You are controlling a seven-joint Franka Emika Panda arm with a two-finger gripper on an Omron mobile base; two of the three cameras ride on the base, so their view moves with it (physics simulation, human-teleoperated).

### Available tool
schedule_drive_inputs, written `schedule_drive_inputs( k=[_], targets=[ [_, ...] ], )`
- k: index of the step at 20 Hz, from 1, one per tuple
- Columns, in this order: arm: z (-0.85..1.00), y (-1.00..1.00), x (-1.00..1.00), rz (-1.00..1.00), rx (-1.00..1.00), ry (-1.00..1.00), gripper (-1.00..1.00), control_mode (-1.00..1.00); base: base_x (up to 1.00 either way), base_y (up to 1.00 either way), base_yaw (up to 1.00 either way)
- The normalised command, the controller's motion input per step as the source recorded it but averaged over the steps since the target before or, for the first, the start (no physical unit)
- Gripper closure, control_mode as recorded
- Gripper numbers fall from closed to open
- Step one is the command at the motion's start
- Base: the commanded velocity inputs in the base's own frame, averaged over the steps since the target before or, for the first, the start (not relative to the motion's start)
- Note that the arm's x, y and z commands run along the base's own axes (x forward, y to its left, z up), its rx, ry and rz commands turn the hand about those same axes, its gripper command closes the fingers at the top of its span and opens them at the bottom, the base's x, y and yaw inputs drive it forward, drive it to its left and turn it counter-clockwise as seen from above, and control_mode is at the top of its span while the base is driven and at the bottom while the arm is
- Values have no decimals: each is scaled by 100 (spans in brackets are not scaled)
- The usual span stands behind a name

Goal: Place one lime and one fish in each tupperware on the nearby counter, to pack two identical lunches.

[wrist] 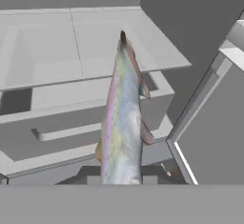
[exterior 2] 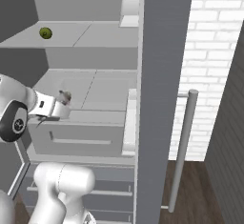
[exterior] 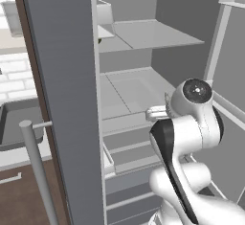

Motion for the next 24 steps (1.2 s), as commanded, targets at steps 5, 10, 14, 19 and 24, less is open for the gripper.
schedule_drive_inputs(
  k=[5,10,14,19,24],
  targets=[
    [-60,-27,38,1,2,8,100,-100,0,0,0],
    [-33,-22,5,3,0,-35,100,-100,0,0,0],
    [-6,-11,0,2,0,-19,100,-100,0,0,0],
    [-4,0,-25,1,0,0,100,100,-18,0,1],
    [0,0,0,0,0,0,100,100,-100,0,8]
  ],
)
